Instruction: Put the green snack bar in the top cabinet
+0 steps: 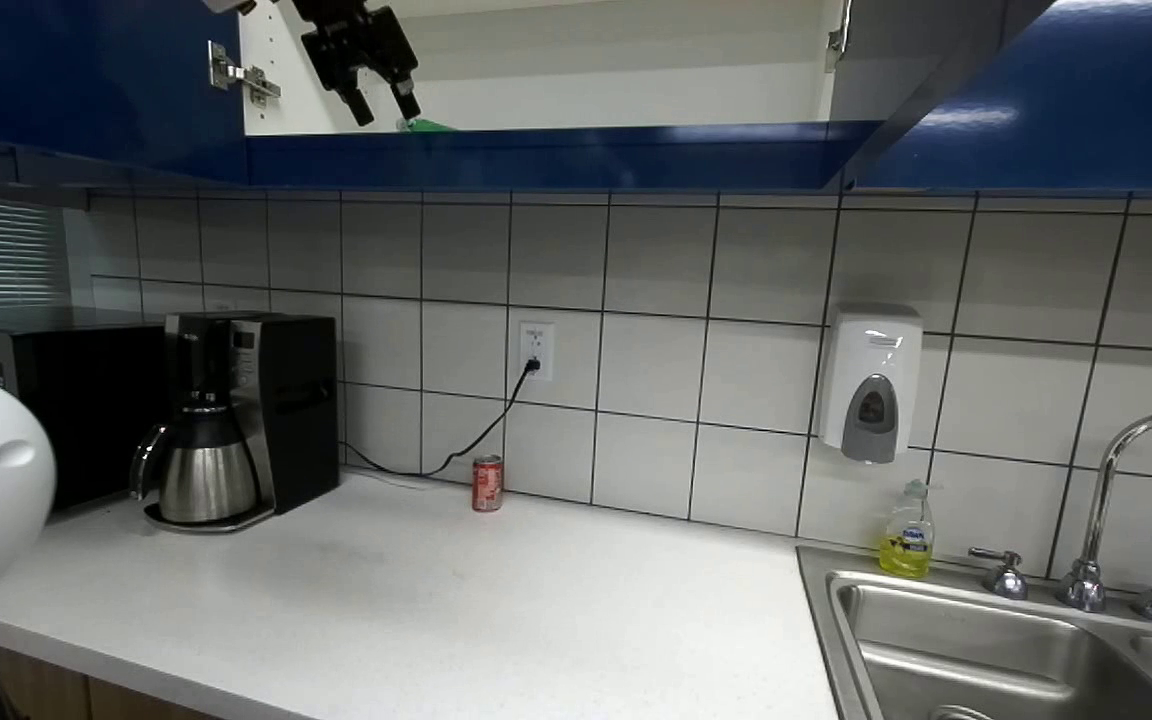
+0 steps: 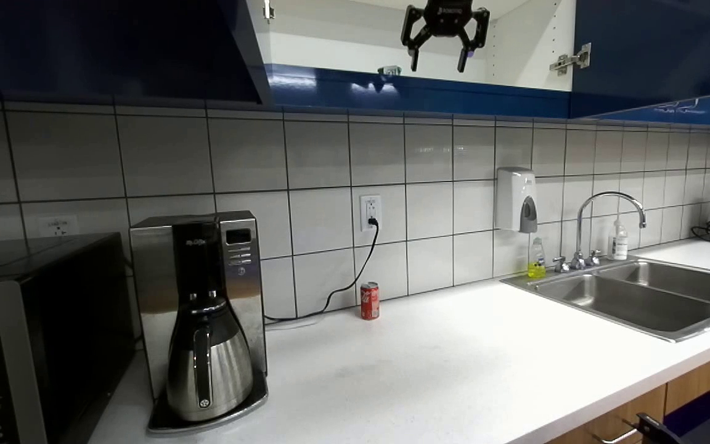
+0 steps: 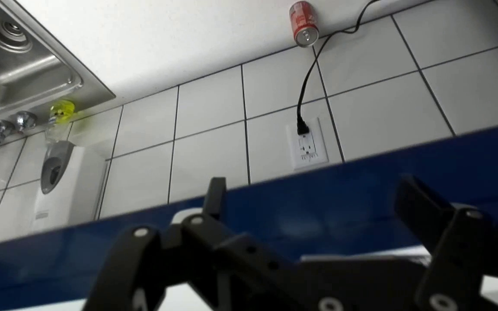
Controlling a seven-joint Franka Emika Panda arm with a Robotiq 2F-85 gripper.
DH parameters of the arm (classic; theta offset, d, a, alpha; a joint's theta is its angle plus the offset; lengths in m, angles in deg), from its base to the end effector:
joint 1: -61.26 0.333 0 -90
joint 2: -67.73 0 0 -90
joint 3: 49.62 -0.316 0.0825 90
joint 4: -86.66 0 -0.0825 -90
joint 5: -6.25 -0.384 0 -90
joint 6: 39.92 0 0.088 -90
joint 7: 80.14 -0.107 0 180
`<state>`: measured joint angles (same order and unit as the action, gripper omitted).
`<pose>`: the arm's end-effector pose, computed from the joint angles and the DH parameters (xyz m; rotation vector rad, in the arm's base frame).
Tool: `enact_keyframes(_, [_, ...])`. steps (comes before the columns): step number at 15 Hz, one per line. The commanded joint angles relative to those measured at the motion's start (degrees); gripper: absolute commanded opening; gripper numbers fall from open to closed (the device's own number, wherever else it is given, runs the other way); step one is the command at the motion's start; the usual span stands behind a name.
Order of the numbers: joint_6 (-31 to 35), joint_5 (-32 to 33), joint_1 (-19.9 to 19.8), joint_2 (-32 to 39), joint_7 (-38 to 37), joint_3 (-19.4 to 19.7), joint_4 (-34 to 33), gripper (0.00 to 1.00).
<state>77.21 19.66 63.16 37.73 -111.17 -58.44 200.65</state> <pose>0.4120 0.0871 0.7278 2.8626 -0.4420 0.9618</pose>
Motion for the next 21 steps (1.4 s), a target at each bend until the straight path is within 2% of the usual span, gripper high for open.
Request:
enact_keyframes(1, [4.7,-2.8,-0.6,-7.6,2.6,0.8,13.7,1.0])
enact_keyframes(6, [6.9,-4.5,-0.3,-8.7,7.2,0.9,25.3,1.0])
enact_keyframes(9, [7.0,-4.3,0.5,-5.5,13.5,1.6,29.4,1.0])
enact_keyframes(13, [11.4,-1.4,-0.6,1.1,19.4,1.7,33.5,1.0])
enact_keyframes(20, [19.4,5.4,-2.4,11.4,17.1,0.8,36.6,1.0])
enact_keyframes(21, [17.7,3.1,-1.3,10.0,17.5,1.3,36.1,1.0])
